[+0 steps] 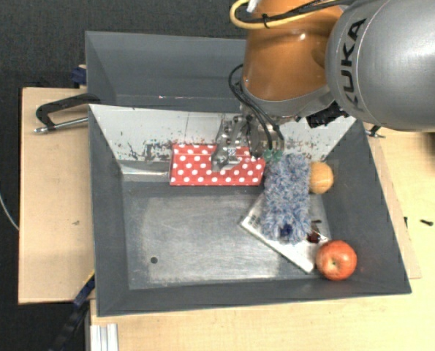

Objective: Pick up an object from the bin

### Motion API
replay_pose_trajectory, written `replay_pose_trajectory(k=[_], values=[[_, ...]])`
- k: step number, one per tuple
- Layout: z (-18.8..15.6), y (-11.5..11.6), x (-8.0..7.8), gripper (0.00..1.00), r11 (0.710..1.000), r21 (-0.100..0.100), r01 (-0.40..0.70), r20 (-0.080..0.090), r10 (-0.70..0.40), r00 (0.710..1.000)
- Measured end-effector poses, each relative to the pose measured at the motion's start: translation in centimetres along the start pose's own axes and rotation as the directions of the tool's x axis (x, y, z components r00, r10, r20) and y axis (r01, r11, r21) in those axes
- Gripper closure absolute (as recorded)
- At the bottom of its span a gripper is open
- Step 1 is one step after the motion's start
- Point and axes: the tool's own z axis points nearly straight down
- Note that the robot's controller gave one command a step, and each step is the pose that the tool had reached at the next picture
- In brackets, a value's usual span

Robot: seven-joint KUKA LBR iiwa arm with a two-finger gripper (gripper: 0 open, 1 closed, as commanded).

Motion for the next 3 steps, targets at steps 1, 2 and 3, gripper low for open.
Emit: replay_pose_trajectory(k=[1, 2, 3], values=[[0.0, 0.0, 0.0, 1.0, 1.0, 0.0, 0.0, 0.0, 0.0, 1.0], [5.7, 2.9, 0.7, 1.0, 0.994, 0.001, 0.111, -0.001, -0.111, 0.994], [9.0, 5.2, 1.8, 1.0, 0.999, 0.0, 0.049, -0.007, -0.049, 0.999]])
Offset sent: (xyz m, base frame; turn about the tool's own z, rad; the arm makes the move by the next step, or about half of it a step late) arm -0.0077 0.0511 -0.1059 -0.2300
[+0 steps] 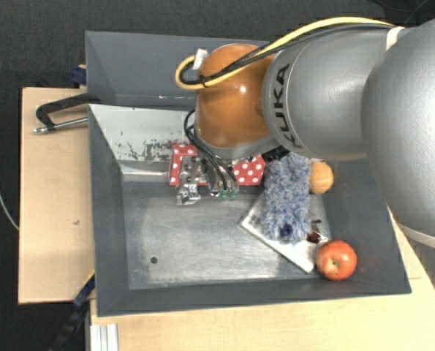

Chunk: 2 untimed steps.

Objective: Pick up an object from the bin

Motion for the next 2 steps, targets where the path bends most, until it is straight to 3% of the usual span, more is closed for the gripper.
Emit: replay_pose_trajectory(k=[1, 2], values=[[-3.77, -1.84, -1.27, 1.0, 0.999, -0.001, 0.036, 0.008, -0.036, 0.999], [-3.27, -1.34, -0.9, 1.0, 1.0, -0.001, 0.028, 0.016, -0.028, 0.999]])
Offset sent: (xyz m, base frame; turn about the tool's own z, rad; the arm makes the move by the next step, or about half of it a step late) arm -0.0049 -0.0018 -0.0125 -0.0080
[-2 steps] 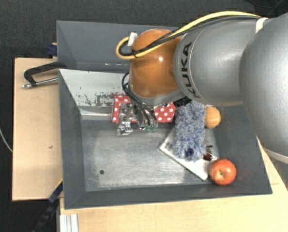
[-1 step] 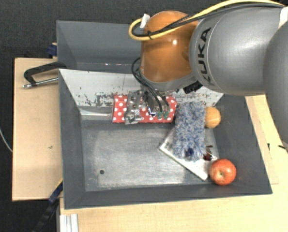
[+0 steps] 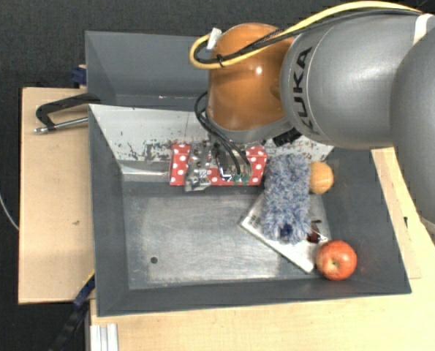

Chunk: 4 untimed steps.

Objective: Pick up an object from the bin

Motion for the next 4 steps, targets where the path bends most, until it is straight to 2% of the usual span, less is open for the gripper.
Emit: replay_pose_trajectory(k=[1, 2, 3, 4], values=[[6.3, -1.2, -1.0, 1.0, 1.0, 0.002, -0.012, -0.012, 0.012, 1.0], [6.2, -0.9, -0.8, 1.0, 1.0, 0.002, -0.007, -0.016, 0.007, 1.0], [5.3, 0.4, -1.9, 1.0, 0.991, 0.0, 0.136, -0.002, -0.136, 0.991], [4.1, 3.8, 0.2, 1.0, 0.992, 0.0, 0.127, -0.011, -0.127, 0.992]])
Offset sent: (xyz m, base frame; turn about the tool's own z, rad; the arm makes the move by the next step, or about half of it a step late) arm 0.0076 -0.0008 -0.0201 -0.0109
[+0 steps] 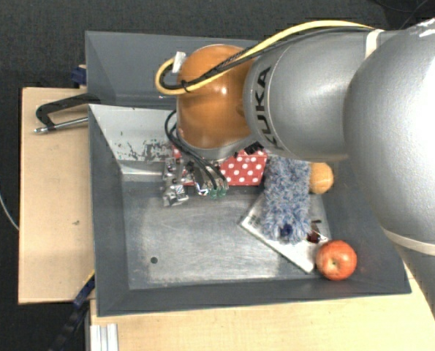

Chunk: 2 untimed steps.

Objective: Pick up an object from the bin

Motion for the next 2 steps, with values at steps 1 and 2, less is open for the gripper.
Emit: replay_pose_trajectory(k=[1, 2], values=[[3.19, -8.43, -0.67, 0.0, 0.976, 0.003, 0.218, -0.001, -0.218, 0.976], [3.06, -7.99, -0.72, 0.0, 0.975, -0.001, 0.222, 0.002, -0.222, 0.975]])
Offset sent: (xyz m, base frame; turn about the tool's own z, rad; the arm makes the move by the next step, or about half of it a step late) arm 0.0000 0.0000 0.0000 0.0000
